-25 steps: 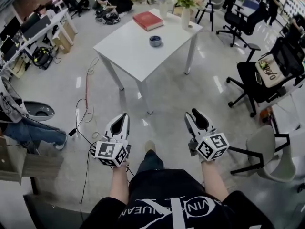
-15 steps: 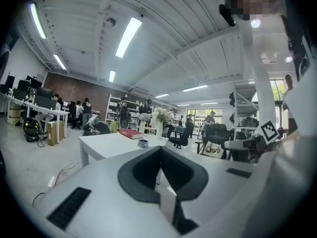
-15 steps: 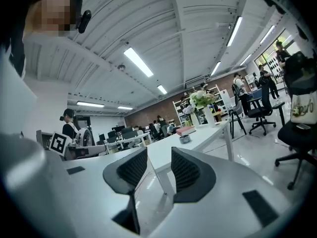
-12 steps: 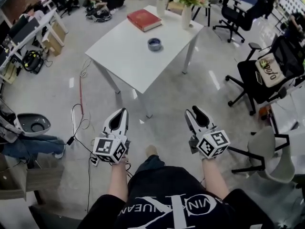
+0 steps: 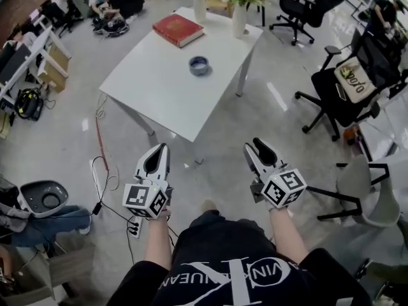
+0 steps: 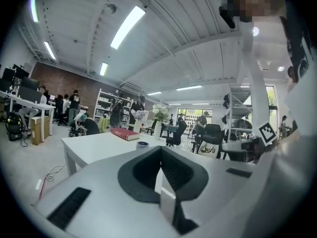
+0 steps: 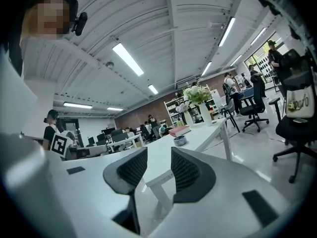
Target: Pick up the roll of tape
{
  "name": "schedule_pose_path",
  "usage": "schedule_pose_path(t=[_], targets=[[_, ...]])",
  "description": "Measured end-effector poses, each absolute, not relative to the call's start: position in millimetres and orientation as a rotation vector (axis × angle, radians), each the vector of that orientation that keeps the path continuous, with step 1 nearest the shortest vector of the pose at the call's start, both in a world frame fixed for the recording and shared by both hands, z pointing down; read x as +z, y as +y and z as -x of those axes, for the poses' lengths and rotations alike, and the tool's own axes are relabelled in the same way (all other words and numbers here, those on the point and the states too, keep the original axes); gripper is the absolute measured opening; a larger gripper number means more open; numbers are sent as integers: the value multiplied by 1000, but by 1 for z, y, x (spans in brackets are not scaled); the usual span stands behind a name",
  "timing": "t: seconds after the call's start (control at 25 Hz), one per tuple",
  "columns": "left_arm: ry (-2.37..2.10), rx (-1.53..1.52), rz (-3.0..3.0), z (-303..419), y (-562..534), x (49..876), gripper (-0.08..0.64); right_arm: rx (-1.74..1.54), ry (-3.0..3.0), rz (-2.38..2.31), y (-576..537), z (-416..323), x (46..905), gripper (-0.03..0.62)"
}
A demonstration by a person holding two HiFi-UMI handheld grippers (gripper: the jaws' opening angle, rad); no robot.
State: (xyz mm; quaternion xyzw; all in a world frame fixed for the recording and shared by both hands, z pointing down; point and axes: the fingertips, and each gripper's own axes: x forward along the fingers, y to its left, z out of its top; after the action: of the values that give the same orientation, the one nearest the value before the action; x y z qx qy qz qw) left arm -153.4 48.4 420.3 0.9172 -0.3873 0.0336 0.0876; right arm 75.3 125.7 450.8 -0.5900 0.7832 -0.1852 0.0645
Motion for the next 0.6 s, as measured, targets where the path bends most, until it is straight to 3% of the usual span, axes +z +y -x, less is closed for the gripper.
schedule_pose_path(t=[0.6], targets=[[-1123, 93, -2681, 160, 0, 445, 2, -555, 2398, 1761, 73, -61, 452, 158]])
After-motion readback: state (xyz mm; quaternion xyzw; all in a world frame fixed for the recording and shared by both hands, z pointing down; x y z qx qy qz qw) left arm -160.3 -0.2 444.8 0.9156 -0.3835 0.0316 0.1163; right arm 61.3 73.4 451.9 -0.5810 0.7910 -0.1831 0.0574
